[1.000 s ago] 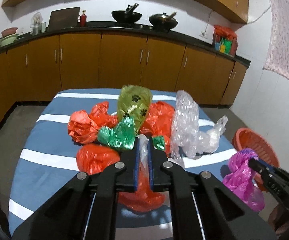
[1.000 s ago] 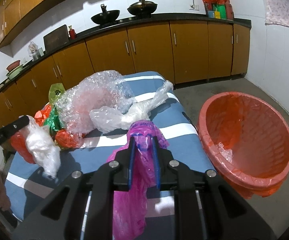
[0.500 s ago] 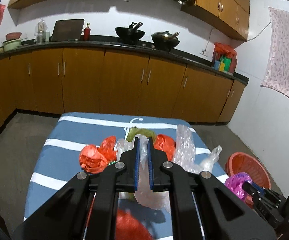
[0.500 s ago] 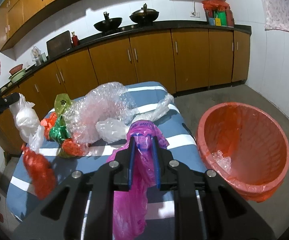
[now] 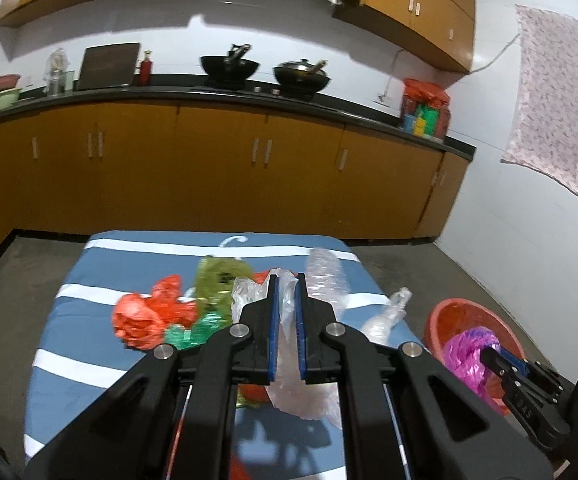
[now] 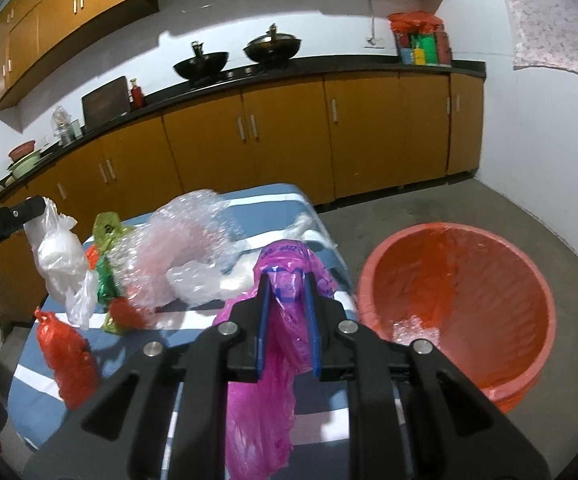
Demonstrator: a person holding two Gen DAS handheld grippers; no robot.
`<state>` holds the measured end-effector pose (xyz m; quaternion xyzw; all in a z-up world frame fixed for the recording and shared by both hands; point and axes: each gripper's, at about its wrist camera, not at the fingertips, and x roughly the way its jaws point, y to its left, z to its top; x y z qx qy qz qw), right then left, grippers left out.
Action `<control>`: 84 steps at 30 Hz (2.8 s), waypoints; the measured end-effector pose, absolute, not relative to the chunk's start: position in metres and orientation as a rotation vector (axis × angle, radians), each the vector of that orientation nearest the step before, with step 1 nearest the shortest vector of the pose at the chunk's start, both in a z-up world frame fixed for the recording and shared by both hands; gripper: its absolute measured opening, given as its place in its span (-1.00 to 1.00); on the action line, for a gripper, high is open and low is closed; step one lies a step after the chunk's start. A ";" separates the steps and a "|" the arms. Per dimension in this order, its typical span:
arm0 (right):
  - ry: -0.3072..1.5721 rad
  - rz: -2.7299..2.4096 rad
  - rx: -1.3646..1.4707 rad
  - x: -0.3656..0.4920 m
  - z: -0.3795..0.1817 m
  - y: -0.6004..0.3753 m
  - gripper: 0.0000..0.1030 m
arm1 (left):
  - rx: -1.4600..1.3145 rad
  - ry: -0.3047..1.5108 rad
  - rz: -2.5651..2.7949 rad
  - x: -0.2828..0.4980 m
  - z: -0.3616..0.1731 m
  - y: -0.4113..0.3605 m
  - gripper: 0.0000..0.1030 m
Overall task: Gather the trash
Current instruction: 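Carry both bags over the orange basket and open both grippers to drop them, then return to the table and grasp a red bag with the left gripper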
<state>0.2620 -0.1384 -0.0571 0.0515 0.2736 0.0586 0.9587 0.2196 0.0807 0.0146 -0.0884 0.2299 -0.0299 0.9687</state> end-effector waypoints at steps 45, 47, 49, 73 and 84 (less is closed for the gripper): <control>0.492 -0.323 0.135 0.306 -0.076 -0.328 -0.66 | 0.049 0.526 -0.508 0.306 -0.036 -0.164 -0.86; 0.491 -0.321 0.139 0.307 -0.078 -0.329 -0.65 | 0.055 0.534 -0.513 0.308 -0.038 -0.168 -0.86; 0.488 -0.312 0.148 0.309 -0.078 -0.330 -0.63 | 0.059 0.539 -0.517 0.308 -0.040 -0.170 -0.86; 0.399 -0.332 0.144 0.264 -0.048 -0.329 -0.20 | -0.003 0.559 -0.515 0.302 -0.027 -0.152 -0.29; 0.393 -0.211 0.127 0.242 -0.039 -0.284 0.05 | -0.009 0.487 -0.256 0.240 -0.005 -0.049 0.24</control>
